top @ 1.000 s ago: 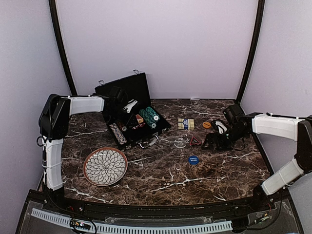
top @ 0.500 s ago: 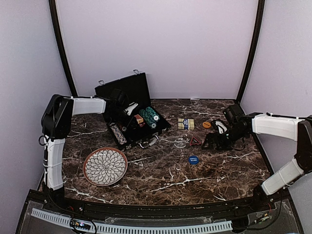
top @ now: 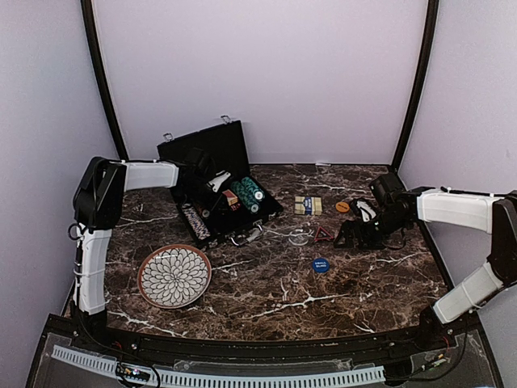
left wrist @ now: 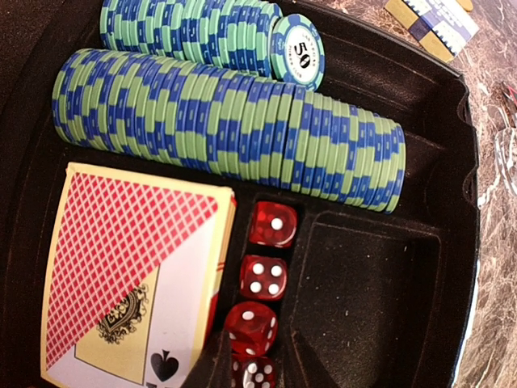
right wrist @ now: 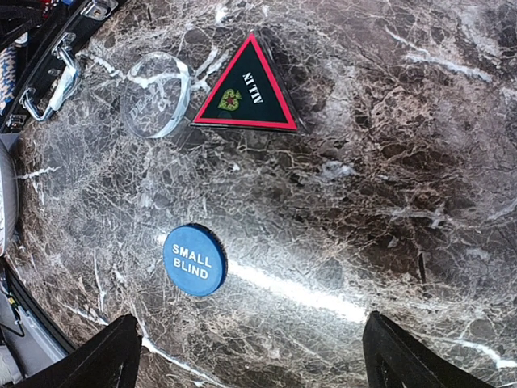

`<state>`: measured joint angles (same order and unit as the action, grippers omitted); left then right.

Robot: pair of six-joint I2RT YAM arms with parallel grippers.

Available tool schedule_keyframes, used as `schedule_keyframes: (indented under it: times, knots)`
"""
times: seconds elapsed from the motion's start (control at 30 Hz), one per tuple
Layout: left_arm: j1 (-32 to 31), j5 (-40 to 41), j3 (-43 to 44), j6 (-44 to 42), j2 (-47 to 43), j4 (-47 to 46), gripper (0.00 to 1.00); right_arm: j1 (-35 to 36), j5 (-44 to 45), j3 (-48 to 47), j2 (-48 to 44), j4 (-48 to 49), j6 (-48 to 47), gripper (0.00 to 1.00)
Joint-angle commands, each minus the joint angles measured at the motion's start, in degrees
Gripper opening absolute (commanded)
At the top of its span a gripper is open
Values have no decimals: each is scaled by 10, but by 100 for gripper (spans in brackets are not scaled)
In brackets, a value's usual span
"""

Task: Pack up texas hold em set
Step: Press the dice into the slot.

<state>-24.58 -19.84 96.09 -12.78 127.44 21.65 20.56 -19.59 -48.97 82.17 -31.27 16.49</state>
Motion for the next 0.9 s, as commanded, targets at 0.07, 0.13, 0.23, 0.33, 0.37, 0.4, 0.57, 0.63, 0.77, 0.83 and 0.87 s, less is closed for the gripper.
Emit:
schedule_keyframes:
  times: [0.07, 0.13, 0.23, 0.33, 0.37, 0.4, 0.57, 0.63, 0.77, 0.83, 0.87]
  knots:
    - [-12, -20, 16, -17, 6, 50, 23, -5, -6, -2, 5, 11, -7, 97]
    - [-12, -15, 22, -17, 3, 58, 22, -5, -6, -2, 5, 10, -7, 97]
    - [-13, -11, 20, -14, -9, 56, 22, -5, -6, -2, 6, 10, -8, 97]
    - [-12, -13, 16, -11, -29, 46, 21, -5, -7, -2, 7, 10, -7, 97]
    - [-12, -13, 16, -11, -32, 46, 21, -5, -7, -3, 7, 10, -7, 98]
    - [-12, -14, 16, -9, -39, 44, 22, -5, -7, -3, 8, 10, -8, 97]
    - [-12, -8, 14, -7, -60, 41, 23, -5, -8, -5, 10, 10, -8, 98]
    - [-12, -3, 12, -7, -66, 42, 25, -5, -8, -6, 11, 10, -9, 98]
    - [-12, -1, 7, -5, -75, 36, 25, -5, -9, -6, 11, 10, -9, 98]
    - [-12, -5, 4, -4, -76, 32, 26, -5, -9, -7, 11, 10, -9, 98]
    - [-12, -7, 1, -4, -76, 29, 26, -5, -9, -7, 11, 10, -9, 98]
